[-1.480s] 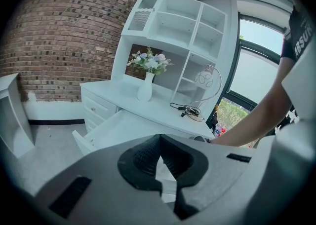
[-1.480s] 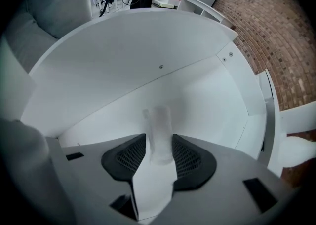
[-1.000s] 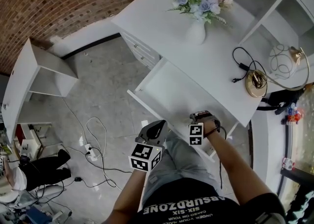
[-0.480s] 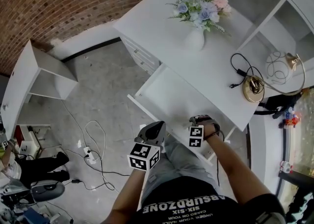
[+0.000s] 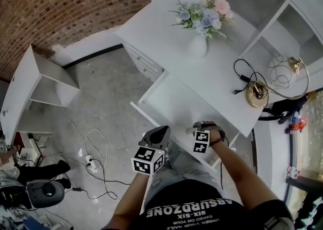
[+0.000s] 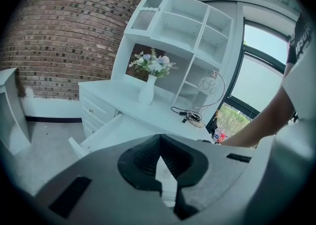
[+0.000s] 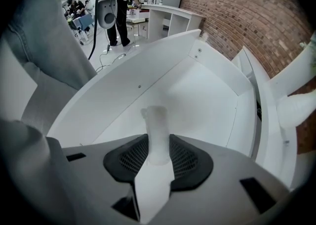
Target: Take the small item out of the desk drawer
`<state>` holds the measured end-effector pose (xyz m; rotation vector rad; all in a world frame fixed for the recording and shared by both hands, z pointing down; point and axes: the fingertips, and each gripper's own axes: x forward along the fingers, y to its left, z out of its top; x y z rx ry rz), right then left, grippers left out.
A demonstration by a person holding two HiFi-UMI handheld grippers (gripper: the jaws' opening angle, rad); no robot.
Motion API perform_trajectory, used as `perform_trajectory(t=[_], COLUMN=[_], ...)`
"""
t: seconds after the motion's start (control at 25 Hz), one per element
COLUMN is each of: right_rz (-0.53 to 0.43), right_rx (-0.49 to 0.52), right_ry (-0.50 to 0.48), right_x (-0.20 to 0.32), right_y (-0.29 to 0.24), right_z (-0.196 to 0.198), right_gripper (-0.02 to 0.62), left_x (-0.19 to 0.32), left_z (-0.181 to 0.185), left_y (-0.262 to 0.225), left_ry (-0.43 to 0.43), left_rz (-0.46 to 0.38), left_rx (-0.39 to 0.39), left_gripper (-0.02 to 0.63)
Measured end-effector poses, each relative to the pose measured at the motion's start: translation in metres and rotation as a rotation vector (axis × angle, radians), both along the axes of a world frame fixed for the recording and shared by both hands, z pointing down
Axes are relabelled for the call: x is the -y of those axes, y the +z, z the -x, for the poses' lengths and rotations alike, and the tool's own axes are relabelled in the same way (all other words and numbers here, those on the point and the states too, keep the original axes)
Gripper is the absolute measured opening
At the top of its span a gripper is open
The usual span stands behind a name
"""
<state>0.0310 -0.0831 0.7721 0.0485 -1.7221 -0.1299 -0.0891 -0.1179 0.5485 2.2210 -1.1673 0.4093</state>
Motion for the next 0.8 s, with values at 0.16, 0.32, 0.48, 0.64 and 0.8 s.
perform_trajectory(t=[0.16,0.32,0.48,0.64,0.8], right_rz=[0.004,0.006,0.012,0.013,0.019], right_rx=[0.019,0.045,0.089,0.154,0.204], right_ry=[0.020,0.050,0.109,0.169,0.225], right_x=[-0.002,-0.005,-0.008,-0.009,-0.011], right_y=[-0.005,-0.011,-0.019,-0.034,-0.044], right_z=[-0.001,-0.003,-0.004,0.001,0.002], right_gripper=[0.127,0.127,0.127,0.127,0.127], left_x=[0.002,0.001,-0.004,-0.010,-0.014], left_z=[-0.003,-0.006,-0.007,-0.008,-0.010], left_y=[-0.001,-0.001,-0.001,0.001,0.002], left_ry=[0.008,0.013,0.013,0.014,0.014], left_rz=[-0.005,-0.007,-0.004,0.002,0.003], left_rx=[0.001,0.002,0.003,0.007,0.008], left_gripper=[0.005,0.005,0.005,0.005,0.005])
